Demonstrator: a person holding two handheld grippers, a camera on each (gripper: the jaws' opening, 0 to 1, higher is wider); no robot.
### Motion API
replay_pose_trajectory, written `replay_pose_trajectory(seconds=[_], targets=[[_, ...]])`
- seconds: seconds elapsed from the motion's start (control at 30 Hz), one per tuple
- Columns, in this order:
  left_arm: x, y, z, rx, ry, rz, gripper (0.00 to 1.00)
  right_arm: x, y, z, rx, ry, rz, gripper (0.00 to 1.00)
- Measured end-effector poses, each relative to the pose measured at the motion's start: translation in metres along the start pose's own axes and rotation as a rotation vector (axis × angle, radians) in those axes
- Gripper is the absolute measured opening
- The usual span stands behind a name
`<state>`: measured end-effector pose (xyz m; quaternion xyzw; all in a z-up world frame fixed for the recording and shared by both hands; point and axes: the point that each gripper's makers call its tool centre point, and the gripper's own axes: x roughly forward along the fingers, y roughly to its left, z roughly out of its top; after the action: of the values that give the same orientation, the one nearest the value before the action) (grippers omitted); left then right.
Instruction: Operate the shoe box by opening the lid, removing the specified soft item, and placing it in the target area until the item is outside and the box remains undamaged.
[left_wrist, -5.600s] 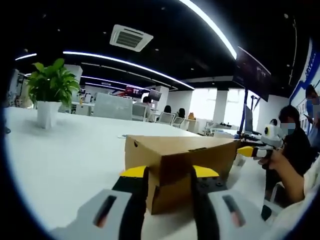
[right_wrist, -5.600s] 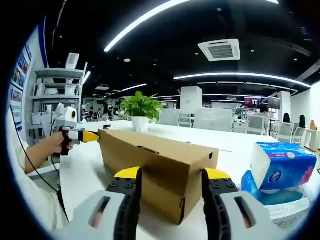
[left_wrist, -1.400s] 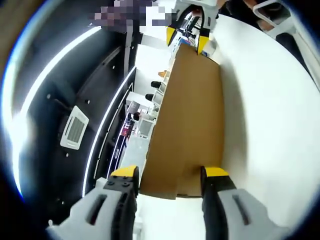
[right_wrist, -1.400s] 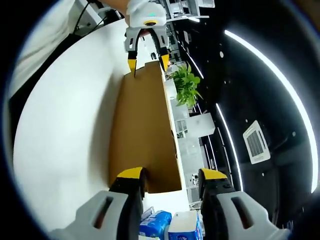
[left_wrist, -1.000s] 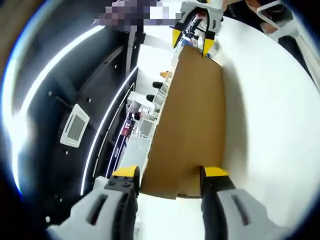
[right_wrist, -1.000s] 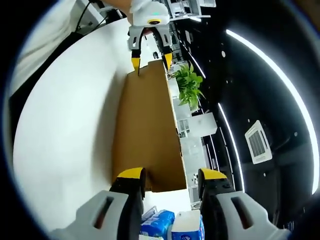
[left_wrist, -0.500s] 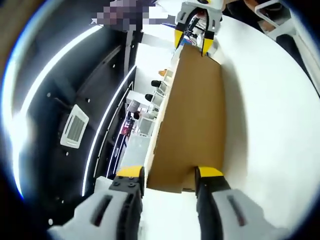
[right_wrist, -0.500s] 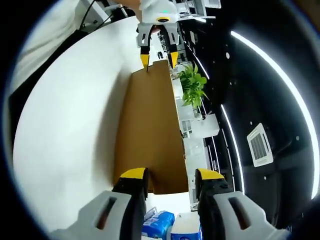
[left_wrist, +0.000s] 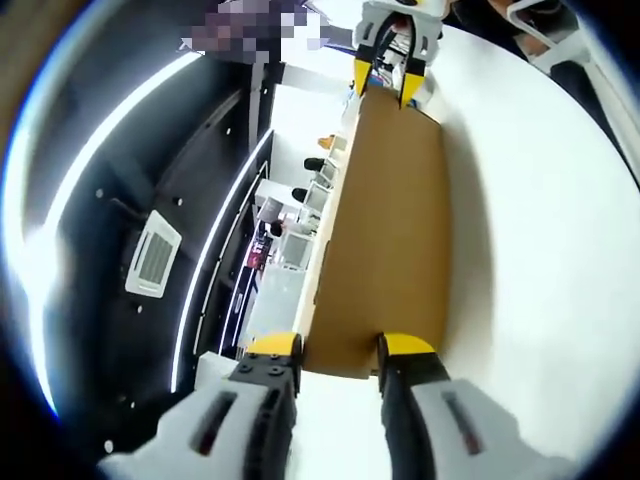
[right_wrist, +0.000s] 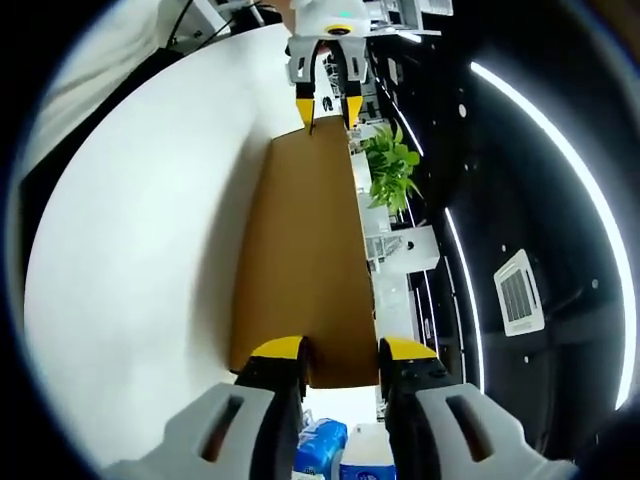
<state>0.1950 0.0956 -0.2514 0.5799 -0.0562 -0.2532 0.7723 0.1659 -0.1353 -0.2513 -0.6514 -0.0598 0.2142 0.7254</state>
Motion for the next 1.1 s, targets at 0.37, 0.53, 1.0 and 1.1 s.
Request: replay_pose_trajectory(seconds=[0.37,0.53,1.0,1.1], targets=[[0.002,-0.006,-0.003,0.001,0.012,0.004,0.30,0.000,0.006,0.001,-0.002,0.008,0.011,0.28],[0.001,-0.007,-0.002,-0.019,0.009,-0.012,0.30,0.000,0.007,0.001,-0.001,0.005,0.017,0.28],[0.001,-0.014,-0.005,-0.029,0.020,-0.014,0.29,0.000,0.014,0.000,0.001,0.001,0.007,0.28],[0.001,-0.014,-0.005,-0.030,0.022,-0.004,0.29,0.000,0.014,0.000,0.014,0.000,0.000,0.28]])
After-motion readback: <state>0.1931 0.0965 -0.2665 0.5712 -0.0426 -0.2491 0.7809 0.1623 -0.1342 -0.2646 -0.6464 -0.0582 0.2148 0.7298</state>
